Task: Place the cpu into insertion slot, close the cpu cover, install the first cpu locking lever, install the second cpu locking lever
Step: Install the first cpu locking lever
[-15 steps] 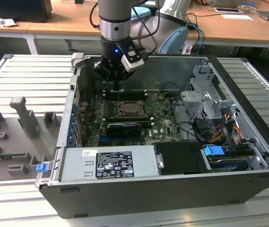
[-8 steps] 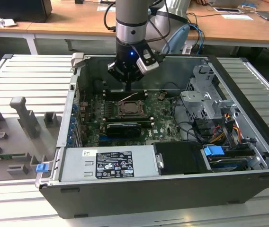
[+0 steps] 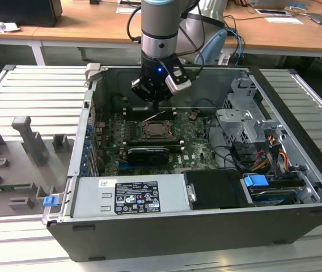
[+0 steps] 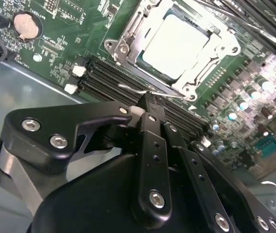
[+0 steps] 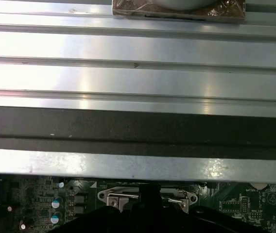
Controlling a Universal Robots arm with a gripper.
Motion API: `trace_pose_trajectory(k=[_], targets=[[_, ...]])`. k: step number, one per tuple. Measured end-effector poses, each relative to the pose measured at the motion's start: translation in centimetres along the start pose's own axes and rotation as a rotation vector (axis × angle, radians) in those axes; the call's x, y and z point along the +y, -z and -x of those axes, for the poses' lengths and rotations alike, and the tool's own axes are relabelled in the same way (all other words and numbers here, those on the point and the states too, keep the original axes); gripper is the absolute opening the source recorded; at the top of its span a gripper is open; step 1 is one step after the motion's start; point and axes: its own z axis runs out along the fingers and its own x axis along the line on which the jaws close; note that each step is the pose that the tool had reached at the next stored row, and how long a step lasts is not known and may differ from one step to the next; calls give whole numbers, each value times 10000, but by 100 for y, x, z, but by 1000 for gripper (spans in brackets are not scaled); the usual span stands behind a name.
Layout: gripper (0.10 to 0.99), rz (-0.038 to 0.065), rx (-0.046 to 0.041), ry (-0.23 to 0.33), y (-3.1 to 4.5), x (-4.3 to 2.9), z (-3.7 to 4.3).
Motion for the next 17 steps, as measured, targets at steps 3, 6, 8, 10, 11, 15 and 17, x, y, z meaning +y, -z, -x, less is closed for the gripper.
trace_pose_trajectory(k=[3,6,8,10,11,15,17], targets=[[106,10,7,87,-67,-1,3],[106,13,15,190,-76,15,13],[106,24,15,198,-82,19,30],[106,115,12,197,-86,18,38],[106,127,9,196,-89,18,38],[106,126,10,189,-99,16,46],[106,131,5,128,-104,12,55]])
